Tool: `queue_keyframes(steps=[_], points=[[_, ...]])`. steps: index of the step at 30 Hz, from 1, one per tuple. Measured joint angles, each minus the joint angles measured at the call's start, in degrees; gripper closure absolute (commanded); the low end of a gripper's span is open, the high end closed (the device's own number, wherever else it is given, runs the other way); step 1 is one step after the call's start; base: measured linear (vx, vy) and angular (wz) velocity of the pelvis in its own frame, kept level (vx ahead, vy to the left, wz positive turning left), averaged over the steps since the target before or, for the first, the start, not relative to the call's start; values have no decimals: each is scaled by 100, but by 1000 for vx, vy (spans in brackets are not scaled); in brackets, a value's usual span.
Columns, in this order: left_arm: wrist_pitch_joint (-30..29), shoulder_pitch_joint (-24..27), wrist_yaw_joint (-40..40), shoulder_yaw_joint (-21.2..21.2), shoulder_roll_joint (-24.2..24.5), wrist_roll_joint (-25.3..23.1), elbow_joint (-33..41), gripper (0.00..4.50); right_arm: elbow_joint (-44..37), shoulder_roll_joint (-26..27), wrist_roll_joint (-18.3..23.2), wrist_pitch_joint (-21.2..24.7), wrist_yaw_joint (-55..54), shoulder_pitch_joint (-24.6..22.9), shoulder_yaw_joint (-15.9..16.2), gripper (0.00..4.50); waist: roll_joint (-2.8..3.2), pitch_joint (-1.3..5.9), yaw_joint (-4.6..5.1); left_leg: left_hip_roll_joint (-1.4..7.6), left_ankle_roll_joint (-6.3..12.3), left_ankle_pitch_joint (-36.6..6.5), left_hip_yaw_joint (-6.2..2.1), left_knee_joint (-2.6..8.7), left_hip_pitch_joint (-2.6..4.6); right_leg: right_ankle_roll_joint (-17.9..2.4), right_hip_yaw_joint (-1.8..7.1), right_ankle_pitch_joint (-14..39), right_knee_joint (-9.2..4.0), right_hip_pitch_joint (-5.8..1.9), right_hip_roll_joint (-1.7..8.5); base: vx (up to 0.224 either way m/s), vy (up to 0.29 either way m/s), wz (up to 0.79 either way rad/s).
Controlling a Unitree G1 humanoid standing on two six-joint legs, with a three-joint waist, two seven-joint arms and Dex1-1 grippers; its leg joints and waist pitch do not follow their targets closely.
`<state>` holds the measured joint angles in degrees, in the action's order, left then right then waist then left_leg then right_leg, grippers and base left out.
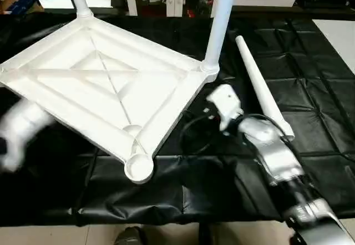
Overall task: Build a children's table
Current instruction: Rotate table base, then pick table leg
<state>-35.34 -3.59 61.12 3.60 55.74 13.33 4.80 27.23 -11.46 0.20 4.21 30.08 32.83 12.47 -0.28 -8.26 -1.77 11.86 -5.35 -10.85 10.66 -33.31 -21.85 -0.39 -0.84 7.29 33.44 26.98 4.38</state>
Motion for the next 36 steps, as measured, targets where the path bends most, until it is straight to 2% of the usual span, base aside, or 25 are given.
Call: queue_keyframes(steps=[3,8,11,14,18,23,27,30,31,33,36], points=[[-209,-54,-35,-385,-354,28,361,380,447,144,-18,-167,2,207,37,0,1,-1,19,2,-9,0,3,-19,15,-1,4,0,37,0,0,0,0,0],[-447,-157,-147,-788,-678,88,774,380,1001,383,-59,-374,7,480,49,0,1,-5,151,8,-34,12,2,-14,53,-10,7,-5,85,0,-11,0,0,0],[-552,-230,-301,-870,-855,58,827,380,1370,470,-49,-516,3,651,-54,0,10,-11,156,6,-35,13,0,-15,59,-11,11,-6,96,-2,-9,0,0,0],[-690,-335,-542,-1011,-1241,44,928,380,1667,477,-10,-596,-81,796,-230,0,8,-12,155,4,-37,14,2,-28,54,-20,16,-11,93,-3,-6,0,0,0],[-721,-429,-712,-1338,-1607,49,1131,380,1688,506,94,-599,-196,880,-444,0,0,-16,199,3,-36,14,2,-35,51,-25,14,-14,90,-2,-6,0,0,0],[-605,-584,-968,-1641,-2000,-47,1120,380,1184,365,217,-557,-166,733,-541,0,4,-19,150,7,-32,14,2,-22,41,-20,5,-10,65,-1,-12,0,0,0],[-427,-597,-1146,-1616,-1998,-177,1073,380,341,123,405,-77,-288,448,-913,0,3,-21,115,4,-28,14,3,-25,30,-20,7,-9,55,-1,-7,0,0,0],[-421,-607,-1200,-1322,-2046,-55,1069,380,-389,-156,486,488,-411,292,-1178,0,25,-36,123,3,-32,14,2,-28,32,-21,8,-9,58,-2,-8,0,0,0],[-480,-631,-1189,-1022,-2196,227,1133,380,-750,-387,505,944,-486,274,-1302,0,47,-55,114,1,-32,14,1,-34,27,-22,11,-10,58,-2,-8,0,0,0],[-609,-841,-1171,-565,-2418,780,1381,380,-1103,-773,593,1572,-487,295,-1567,0,72,-69,73,2,-33,14,5,-32,25,-22,14,-10,64,-4,-7,0,0,0],[-711,-1348,-1167,-73,-2595,1370,1672,380,-1142,-1043,742,1956,-377,390,-1758,0,115,-82,68,1,-33,14,5,-28,36,-26,15,-12,69,-6,-9,0,0,0]])
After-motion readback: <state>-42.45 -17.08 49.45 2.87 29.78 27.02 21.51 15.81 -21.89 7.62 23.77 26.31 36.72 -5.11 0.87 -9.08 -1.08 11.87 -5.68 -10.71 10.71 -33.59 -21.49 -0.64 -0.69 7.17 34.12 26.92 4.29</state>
